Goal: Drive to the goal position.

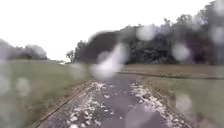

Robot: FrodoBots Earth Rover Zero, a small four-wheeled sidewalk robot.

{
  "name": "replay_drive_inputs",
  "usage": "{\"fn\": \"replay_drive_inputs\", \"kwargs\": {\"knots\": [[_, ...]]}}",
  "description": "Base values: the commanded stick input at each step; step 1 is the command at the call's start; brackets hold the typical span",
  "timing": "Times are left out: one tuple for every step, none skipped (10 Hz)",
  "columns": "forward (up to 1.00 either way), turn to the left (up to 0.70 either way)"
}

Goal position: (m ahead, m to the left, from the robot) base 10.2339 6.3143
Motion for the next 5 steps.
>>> {"fn": "replay_drive_inputs", "kwargs": {"knots": [[0.85,0.00],[0.85,0.00],[0.85,0.00],[0.85,0.00],[0.85,0.00]]}}
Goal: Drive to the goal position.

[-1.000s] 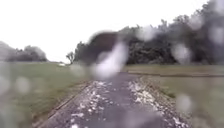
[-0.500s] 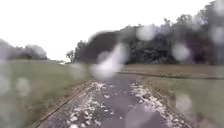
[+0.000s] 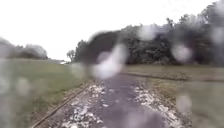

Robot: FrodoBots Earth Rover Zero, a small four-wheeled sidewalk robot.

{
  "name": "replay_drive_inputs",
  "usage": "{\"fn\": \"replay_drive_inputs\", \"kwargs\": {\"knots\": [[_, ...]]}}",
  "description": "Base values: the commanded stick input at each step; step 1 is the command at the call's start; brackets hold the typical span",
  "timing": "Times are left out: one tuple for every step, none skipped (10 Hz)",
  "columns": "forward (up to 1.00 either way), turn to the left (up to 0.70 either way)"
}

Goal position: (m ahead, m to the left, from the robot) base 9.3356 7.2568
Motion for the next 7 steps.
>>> {"fn": "replay_drive_inputs", "kwargs": {"knots": [[0.85,0.00],[0.85,0.00],[0.85,0.00],[0.85,0.00],[0.85,-0.02],[0.85,-0.03],[0.85,-0.19]]}}
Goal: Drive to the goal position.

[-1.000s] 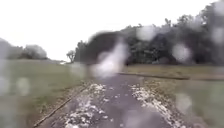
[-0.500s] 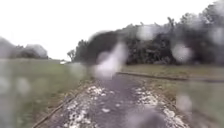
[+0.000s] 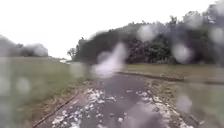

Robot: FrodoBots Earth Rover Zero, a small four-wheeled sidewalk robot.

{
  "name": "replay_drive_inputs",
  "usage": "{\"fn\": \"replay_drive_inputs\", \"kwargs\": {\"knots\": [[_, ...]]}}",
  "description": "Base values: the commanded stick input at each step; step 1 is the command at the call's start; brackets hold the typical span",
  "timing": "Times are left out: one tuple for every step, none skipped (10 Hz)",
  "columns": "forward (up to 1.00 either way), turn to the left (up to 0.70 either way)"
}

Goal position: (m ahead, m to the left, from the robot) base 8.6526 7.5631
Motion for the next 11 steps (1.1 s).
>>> {"fn": "replay_drive_inputs", "kwargs": {"knots": [[0.85,-0.02],[0.85,0.00],[0.85,0.00],[0.85,0.00],[0.85,0.00],[0.85,0.00],[0.85,0.00],[0.85,0.00],[0.85,0.00],[0.85,0.00],[0.85,0.00]]}}
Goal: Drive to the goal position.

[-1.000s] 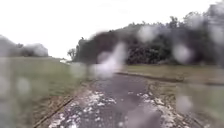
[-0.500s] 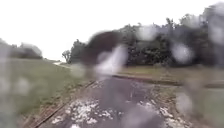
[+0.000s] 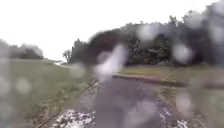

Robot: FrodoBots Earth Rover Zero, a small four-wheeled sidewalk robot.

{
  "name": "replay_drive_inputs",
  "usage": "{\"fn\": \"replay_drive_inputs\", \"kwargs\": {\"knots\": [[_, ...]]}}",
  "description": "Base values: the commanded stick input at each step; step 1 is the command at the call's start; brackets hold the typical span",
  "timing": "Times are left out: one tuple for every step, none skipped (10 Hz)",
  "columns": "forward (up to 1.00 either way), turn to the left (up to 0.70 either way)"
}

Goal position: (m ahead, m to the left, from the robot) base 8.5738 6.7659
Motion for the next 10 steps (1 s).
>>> {"fn": "replay_drive_inputs", "kwargs": {"knots": [[0.85,0.00],[0.85,0.00],[0.85,0.00],[0.85,0.00],[0.85,0.00],[0.85,0.00],[0.85,0.00],[0.85,0.00],[0.85,0.00],[0.85,0.00]]}}
